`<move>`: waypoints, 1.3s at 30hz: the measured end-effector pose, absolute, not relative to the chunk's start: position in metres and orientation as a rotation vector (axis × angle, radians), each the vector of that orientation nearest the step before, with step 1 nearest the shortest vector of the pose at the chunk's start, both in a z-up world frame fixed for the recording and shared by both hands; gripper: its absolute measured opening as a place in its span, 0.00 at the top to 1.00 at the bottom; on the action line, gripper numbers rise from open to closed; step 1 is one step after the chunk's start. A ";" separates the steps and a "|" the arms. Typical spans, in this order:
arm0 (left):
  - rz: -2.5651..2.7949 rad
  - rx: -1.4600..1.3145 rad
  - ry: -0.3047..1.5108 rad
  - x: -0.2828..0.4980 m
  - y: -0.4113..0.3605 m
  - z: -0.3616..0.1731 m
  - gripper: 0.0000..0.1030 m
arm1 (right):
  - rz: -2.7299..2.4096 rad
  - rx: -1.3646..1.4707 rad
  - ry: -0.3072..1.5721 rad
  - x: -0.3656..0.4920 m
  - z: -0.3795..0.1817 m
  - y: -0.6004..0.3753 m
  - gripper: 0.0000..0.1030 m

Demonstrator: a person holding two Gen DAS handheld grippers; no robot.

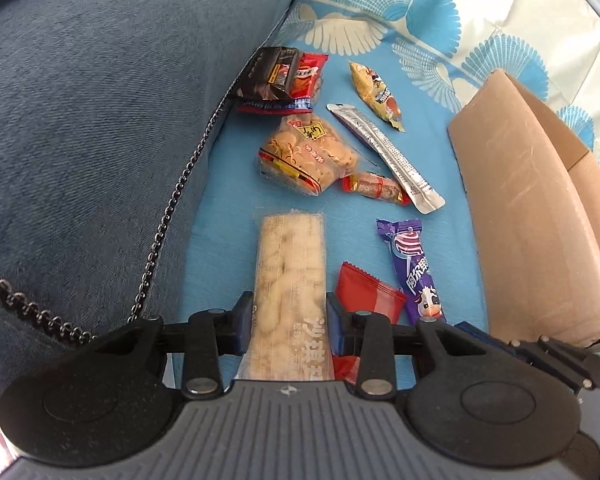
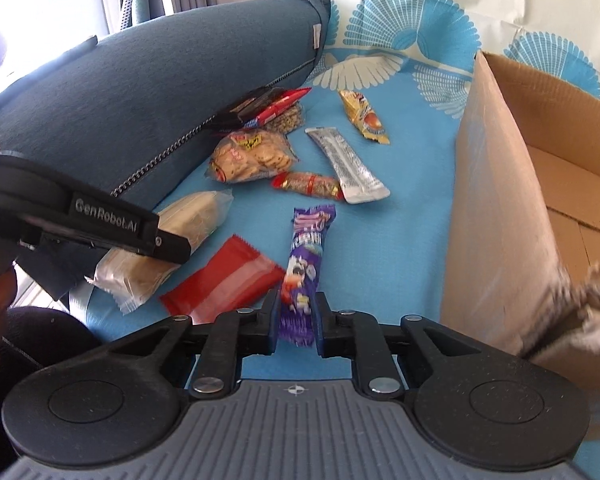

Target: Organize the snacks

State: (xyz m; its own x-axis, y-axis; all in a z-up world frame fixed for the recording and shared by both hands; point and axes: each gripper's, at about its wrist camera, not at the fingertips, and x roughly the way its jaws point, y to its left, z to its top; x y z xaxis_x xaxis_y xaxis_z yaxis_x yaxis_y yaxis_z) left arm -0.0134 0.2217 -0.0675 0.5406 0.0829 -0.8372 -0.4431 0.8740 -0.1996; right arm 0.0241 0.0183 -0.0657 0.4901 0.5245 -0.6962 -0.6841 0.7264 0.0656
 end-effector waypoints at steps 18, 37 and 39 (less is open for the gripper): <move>0.301 -0.404 0.997 -0.005 0.223 -0.075 0.60 | 0.744 -0.221 0.780 0.041 -0.089 0.036 0.67; 0.297 -0.264 1.098 -0.003 0.198 -0.080 0.59 | 0.743 -0.307 0.651 0.016 -0.069 0.028 0.83; 0.299 -0.256 1.092 -0.003 0.196 -0.079 0.60 | 0.744 -0.309 0.625 0.012 -0.063 0.024 0.83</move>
State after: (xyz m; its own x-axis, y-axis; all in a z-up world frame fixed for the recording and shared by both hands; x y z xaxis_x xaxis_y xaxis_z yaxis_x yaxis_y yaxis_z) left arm -0.0031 0.1963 -0.0793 0.4279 0.1111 -0.8970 -0.3611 0.9308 -0.0570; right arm 0.0116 0.0245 -0.0627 0.5674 0.5335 -0.6273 -0.7102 0.7026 -0.0448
